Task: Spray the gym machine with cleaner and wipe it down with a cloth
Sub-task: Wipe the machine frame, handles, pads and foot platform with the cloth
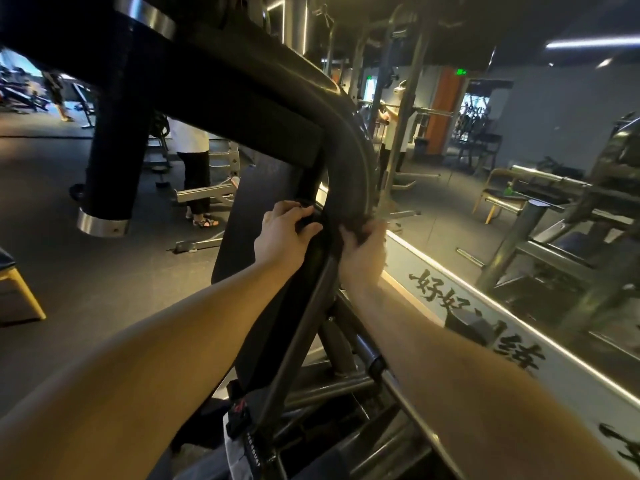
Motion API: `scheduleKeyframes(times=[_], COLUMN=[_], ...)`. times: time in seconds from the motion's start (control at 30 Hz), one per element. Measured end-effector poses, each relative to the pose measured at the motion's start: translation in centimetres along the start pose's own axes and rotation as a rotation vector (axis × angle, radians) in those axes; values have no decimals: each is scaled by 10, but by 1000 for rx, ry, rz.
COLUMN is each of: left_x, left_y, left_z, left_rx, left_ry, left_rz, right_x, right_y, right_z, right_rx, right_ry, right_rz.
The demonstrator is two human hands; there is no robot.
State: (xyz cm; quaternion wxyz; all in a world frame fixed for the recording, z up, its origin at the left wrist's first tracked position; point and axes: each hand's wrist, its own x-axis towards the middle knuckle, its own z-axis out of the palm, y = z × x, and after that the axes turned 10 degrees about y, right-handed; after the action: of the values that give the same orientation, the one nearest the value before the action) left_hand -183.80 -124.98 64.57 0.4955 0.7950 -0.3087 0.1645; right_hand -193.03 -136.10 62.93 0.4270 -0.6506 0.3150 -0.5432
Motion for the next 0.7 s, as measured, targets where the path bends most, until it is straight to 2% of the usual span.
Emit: scheduleKeyframes(times=[0.13, 0.2, 0.3, 0.37, 0.43, 0.57, 0.63, 0.7], left_x=[-1, -8, -42, -74, -106, -153, -172, -189], left_y=[5, 8, 0, -14, -29, -51, -64, -82], left_z=[-8, -14, -20, -17, -16, -22, -30, -37], left_rx=[-8, 27, 89, 43, -16, -142, -103, 0], left_ry=[-65, -130, -124, -154, -210, -348, -441, -463], left_rz=[-6, 22, 79, 4, -139, -351, -394, -391], right_x=[-28, -28, -35, -48, -67, -105, -121, -136], right_y=[28, 32, 31, 33, 38, 52, 58, 67], right_z=[-17, -31, -46, -50, -52, -56, -59, -62], right_rx=[-127, -159, -40, 59, 102, 18, -25, -52], right_ry=[-222, -268, -270, -307, -355, -443, -504, -599], right_rz=[191, 292, 548, 663, 716, 715, 707, 707])
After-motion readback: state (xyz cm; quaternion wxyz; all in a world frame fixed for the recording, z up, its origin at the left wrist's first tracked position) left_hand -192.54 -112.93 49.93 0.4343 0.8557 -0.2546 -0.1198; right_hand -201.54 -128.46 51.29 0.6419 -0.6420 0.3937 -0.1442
